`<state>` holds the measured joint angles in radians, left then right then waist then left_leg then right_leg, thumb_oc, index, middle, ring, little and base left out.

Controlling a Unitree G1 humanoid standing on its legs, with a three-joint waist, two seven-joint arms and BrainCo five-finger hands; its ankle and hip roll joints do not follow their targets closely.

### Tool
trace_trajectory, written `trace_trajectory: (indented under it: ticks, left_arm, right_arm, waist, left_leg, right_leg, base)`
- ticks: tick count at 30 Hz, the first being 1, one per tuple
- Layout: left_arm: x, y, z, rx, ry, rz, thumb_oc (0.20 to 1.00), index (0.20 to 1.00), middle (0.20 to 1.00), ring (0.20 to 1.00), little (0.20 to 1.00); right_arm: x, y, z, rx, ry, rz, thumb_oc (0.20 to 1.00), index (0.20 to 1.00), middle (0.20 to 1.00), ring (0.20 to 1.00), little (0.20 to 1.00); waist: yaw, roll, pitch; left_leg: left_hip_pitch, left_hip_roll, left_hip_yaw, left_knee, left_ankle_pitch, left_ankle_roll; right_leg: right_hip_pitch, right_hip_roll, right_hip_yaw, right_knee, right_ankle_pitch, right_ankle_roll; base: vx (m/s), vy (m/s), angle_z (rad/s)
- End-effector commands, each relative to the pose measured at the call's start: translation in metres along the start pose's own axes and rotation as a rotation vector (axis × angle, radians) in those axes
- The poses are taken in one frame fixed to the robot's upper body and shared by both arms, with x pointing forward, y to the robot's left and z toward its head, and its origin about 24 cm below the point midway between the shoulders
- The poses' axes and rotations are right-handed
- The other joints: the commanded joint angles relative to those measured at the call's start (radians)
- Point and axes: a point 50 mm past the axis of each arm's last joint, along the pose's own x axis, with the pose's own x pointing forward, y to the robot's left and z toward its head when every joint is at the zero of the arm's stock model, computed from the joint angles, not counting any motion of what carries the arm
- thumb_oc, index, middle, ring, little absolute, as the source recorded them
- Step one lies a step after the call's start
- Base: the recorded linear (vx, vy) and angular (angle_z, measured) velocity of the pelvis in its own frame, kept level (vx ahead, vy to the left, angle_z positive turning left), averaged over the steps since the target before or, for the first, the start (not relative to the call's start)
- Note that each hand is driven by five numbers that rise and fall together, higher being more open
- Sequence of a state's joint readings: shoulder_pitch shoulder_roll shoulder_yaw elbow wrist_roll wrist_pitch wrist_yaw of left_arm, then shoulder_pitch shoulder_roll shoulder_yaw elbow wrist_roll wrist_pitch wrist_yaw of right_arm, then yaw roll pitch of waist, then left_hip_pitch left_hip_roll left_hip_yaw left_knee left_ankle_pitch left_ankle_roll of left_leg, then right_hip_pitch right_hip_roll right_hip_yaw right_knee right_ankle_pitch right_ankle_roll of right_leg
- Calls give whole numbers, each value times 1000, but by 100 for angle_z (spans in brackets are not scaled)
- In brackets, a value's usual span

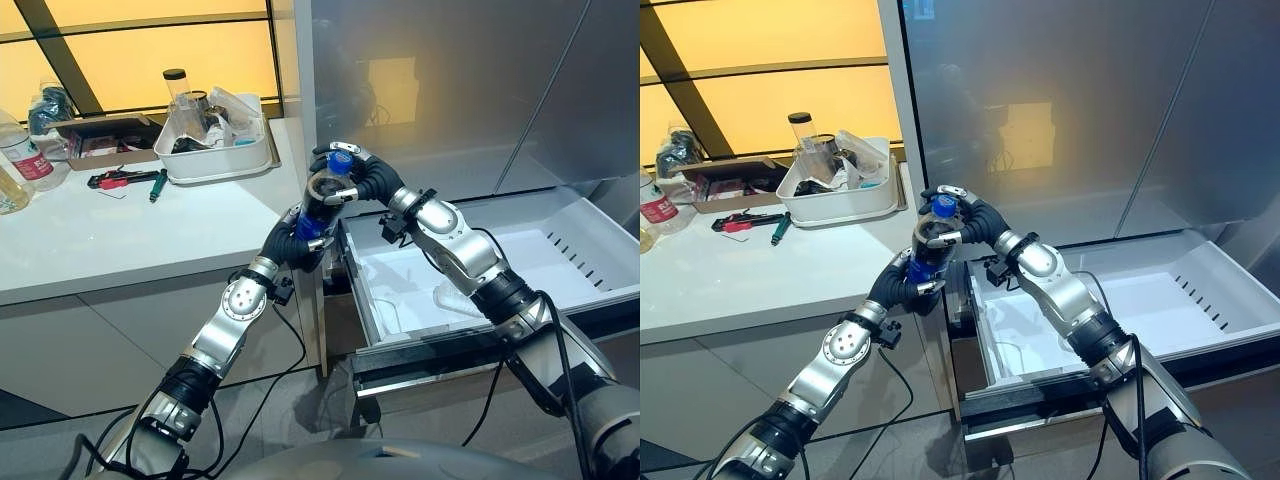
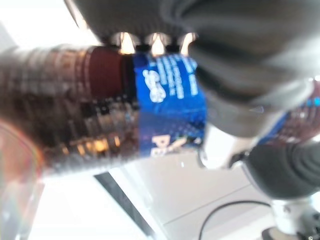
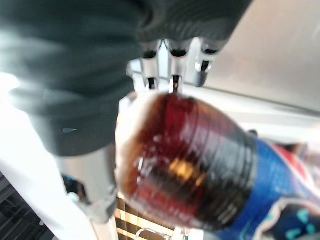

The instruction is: Take the drinks into the refrigerator

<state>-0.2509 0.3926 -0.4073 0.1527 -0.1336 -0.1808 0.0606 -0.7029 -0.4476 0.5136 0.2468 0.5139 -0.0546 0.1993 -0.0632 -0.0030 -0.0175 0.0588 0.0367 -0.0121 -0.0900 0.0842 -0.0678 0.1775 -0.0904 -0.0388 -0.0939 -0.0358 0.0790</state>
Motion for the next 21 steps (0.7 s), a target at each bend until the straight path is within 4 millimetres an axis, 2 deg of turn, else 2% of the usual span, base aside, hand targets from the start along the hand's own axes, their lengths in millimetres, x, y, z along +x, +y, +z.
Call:
trace_trajectory:
  ticks: [1,9,11,14,21]
  left_arm:
    - [24,33,52,-40,-262,125,200,200,200,200,200]
    - [21,36,54,-81,-277,137,200,200,200,200,200]
    - [21,35,54,-97,-280,137,200,200,200,200,200]
    - [22,34,58,-118,-298,115,200,200,200,200,200]
    - [27,21,68,-260,-346,1,200,200,200,200,200]
  right_arm:
    - [0,-32,19,-31,-68,-116,1000,1000,1000,1000,1000]
    - [-6,-47,8,-2,-18,-185,1000,1000,1000,1000,1000]
    - [-9,-49,-3,79,2,-204,1000,1000,1000,1000,1000]
    - [-10,-52,-5,59,24,-199,1000,1000,1000,1000,1000]
    - [-8,-39,-4,103,1,-88,1000,1000,1000,1000,1000]
  waist:
    - [29,-15,-33]
    - [32,-17,-32]
    - [35,-18,-31]
    - [34,-20,-30]
    - [35,-17,-27]
  left_leg:
    - [98,-44,22,3,-173,64]
    - [99,-44,20,3,-173,63]
    - [98,-44,18,3,-172,64]
    - [97,-44,18,3,-171,63]
    - [99,-44,19,3,-170,64]
  right_leg:
    - [-31,10,-5,7,22,7]
    - [-28,11,-5,7,22,7]
    - [-28,11,-7,7,22,7]
    - [-28,12,-8,7,22,8]
    - [-29,12,-7,8,23,10]
  base:
    - [0,0,0]
    - [0,0,0]
    - [0,0,0]
    - [0,0,0]
    - [0,0,0]
